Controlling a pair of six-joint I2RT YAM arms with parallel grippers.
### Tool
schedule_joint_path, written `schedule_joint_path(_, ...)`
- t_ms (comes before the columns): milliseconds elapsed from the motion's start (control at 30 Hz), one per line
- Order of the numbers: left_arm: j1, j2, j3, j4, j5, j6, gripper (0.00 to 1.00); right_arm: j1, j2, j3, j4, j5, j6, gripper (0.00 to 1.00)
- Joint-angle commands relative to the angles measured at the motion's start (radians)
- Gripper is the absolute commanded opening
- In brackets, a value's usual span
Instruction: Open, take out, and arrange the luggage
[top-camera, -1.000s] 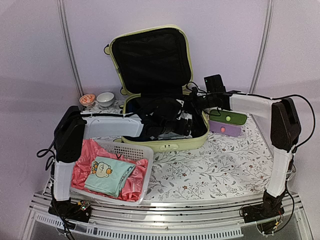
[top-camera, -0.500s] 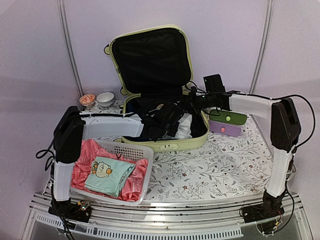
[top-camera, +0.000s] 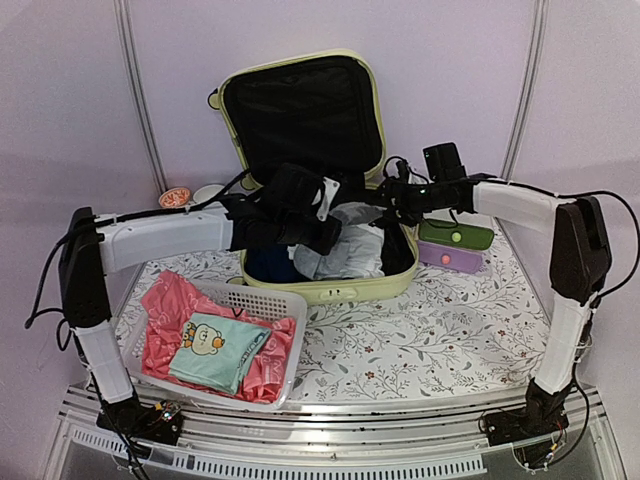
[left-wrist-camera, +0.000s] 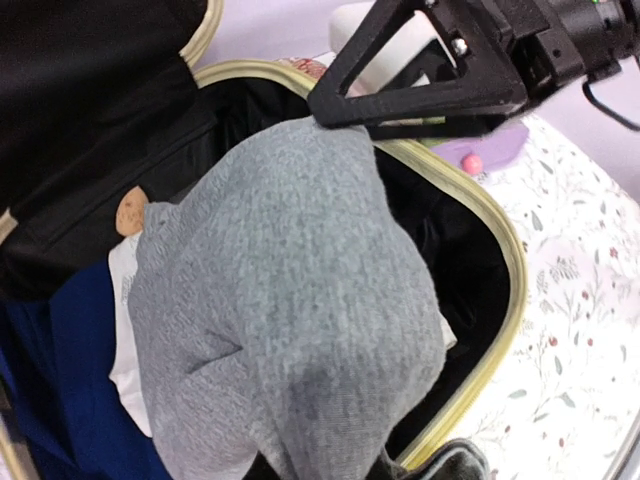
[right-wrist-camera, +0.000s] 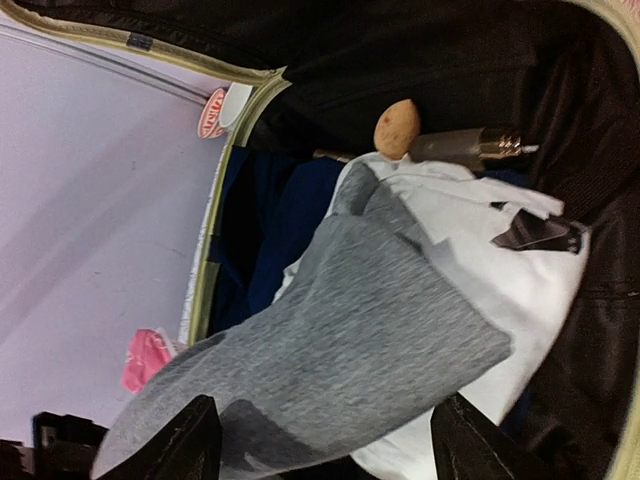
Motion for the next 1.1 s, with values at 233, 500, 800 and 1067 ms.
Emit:
schedule_joint_path(233,0.017,-0.139,-0.077,-0.097,0.269,0.280,0.00,-0.003,-0.365,-0.276,0.111,0.228,-0.663,0.91)
schedule_joint_path(500,0.016,-0.179,-0.104,-0.162,0.247,0.328,0.00,0.005,-0.445,-0.319,0.055,0.082,-0.875,0.99)
schedule_joint_path(800,0.023,-0.215,-0.113,-0.178,0.192,0.330,0.00,0.204,-0.585,-0.663,0.354,0.228,-1.254,0.99)
schedule_joint_path(1067,0.036,-0.255,-0.140,-0.171,0.178,0.327,0.00,0.255,-0.466,-0.594,0.227,0.347,-1.362,0.94)
